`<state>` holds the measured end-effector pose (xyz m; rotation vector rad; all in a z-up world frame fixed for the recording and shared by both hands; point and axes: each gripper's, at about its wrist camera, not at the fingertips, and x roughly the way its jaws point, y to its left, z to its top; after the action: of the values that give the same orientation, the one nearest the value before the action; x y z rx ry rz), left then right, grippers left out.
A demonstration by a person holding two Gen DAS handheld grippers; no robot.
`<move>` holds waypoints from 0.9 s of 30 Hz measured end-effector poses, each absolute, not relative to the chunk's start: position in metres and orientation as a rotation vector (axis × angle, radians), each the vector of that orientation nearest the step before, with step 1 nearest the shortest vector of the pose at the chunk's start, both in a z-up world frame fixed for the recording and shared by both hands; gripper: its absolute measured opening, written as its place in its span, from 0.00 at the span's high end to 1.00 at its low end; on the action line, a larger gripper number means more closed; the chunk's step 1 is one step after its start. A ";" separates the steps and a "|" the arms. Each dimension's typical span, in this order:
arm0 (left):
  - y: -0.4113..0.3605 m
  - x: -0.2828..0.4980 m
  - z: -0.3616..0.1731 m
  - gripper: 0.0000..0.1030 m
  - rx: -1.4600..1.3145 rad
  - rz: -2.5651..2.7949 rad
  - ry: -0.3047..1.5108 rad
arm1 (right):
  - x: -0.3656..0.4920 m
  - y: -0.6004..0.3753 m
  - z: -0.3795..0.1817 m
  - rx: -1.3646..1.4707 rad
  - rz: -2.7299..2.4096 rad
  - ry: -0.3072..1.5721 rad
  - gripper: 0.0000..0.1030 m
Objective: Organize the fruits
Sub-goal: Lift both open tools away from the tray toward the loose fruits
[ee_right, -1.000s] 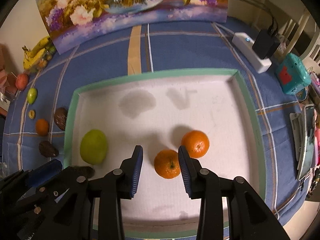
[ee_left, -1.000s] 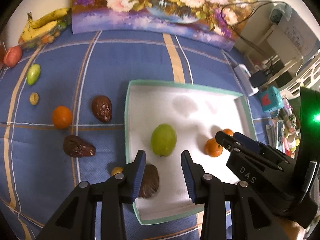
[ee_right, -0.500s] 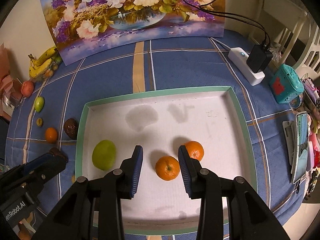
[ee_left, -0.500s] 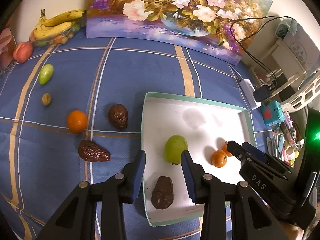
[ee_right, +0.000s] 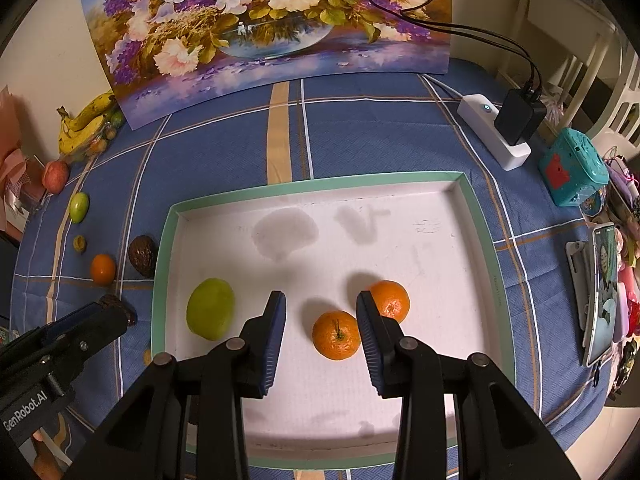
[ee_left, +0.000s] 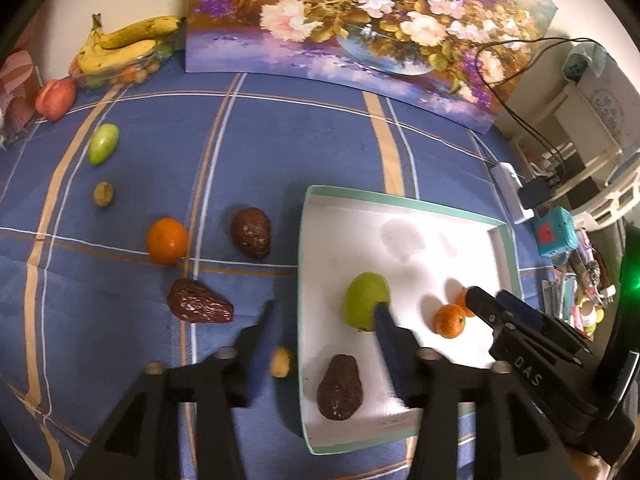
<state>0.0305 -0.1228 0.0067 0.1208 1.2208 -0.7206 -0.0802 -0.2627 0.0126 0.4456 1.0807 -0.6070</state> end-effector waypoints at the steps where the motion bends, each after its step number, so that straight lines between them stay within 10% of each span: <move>1: -0.122 0.032 0.006 0.28 0.125 -0.701 1.218 | -0.080 -0.263 0.012 0.445 -0.607 1.082 0.63; 4: -0.117 0.037 0.003 0.06 0.152 -0.620 1.201 | -0.079 -0.263 0.011 0.436 -0.615 1.092 0.40; 7: -0.112 0.042 0.000 0.00 0.177 -0.558 1.187 | -0.079 -0.264 0.008 0.425 -0.618 1.101 0.38; 18: -0.105 0.049 0.001 0.00 0.245 -0.473 1.111 | -0.078 -0.262 0.008 0.355 -0.652 1.096 0.08; 27: -0.103 0.049 0.006 0.00 0.281 -0.466 1.071 | -0.077 -0.258 0.021 0.328 -0.643 0.994 0.07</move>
<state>0.0493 -0.1028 0.0062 0.2815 1.0712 -0.4660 -0.0774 -0.2583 0.0213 0.3282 0.9939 -0.6431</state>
